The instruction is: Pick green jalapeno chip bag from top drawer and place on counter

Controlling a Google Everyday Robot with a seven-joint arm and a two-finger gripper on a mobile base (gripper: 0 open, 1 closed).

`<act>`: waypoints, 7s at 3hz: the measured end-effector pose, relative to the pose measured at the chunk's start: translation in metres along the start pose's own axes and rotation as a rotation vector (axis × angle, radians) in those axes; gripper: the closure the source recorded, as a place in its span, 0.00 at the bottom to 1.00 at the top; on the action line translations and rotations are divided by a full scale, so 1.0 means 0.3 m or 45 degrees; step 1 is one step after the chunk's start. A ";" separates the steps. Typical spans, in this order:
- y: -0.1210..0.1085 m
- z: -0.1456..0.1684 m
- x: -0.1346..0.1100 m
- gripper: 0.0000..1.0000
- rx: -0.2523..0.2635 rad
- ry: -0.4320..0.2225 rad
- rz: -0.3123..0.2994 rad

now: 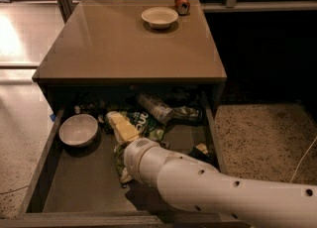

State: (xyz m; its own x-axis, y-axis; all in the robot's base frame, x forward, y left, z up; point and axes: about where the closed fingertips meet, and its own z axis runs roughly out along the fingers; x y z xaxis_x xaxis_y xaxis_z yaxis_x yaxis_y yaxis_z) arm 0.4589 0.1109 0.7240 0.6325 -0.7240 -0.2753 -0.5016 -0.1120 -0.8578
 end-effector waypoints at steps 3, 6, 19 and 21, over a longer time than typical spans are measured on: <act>-0.006 -0.068 0.149 0.00 0.006 0.131 0.046; -0.005 -0.058 0.157 0.34 0.009 0.149 0.048; -0.052 0.057 0.003 0.00 -0.020 0.034 -0.041; -0.060 0.078 0.019 0.00 -0.047 0.031 -0.017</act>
Offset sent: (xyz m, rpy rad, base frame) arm 0.0240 -0.0987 -0.0028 -0.0408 0.0274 -0.2084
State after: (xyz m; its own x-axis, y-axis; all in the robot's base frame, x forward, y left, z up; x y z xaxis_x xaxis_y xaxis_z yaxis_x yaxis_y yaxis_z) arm 0.4854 0.1249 0.7278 0.6248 -0.7388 -0.2527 -0.5148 -0.1464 -0.8447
